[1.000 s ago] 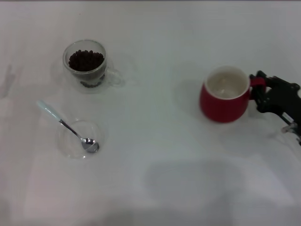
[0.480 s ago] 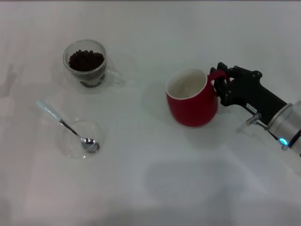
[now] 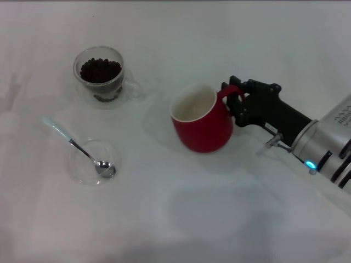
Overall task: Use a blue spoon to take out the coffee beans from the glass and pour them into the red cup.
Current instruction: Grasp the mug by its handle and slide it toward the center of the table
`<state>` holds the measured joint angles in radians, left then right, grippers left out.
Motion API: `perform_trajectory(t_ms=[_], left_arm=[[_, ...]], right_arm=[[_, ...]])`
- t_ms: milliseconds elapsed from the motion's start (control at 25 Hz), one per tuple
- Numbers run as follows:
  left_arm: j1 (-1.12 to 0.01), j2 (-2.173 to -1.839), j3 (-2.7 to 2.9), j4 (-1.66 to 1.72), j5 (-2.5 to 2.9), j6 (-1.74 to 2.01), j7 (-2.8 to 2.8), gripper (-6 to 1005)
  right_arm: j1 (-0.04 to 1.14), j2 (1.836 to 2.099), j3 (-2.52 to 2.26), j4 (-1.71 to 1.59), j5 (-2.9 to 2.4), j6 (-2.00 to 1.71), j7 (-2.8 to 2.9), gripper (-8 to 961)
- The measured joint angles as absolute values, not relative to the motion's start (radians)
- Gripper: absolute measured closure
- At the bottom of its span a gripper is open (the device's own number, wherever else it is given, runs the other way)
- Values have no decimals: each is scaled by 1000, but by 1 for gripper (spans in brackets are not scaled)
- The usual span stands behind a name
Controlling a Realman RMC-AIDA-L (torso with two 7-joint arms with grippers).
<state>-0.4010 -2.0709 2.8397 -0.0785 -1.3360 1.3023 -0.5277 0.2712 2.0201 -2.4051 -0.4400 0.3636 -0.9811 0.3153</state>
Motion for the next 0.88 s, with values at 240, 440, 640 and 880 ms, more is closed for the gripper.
perform_trajectory(t_ms=[240, 440, 640, 880], left_arm=[[-399, -2072, 2841, -75, -1334, 1302, -528, 125], [-385, -2074, 2841, -74, -1329, 1302, -528, 124], [-376, -2074, 2841, -74, -1329, 1309, -528, 124], [-371, -2074, 2841, -72, -1328, 1332, -528, 125]], right_arm=[[274, 2022, -2436, -452, 364, -967, 309, 767], [275, 2019, -2447, -442, 349, -967, 300, 774], [275, 2016, -2452, -442, 285, -967, 295, 781], [272, 2016, -2457, -441, 278, -959, 295, 745]])
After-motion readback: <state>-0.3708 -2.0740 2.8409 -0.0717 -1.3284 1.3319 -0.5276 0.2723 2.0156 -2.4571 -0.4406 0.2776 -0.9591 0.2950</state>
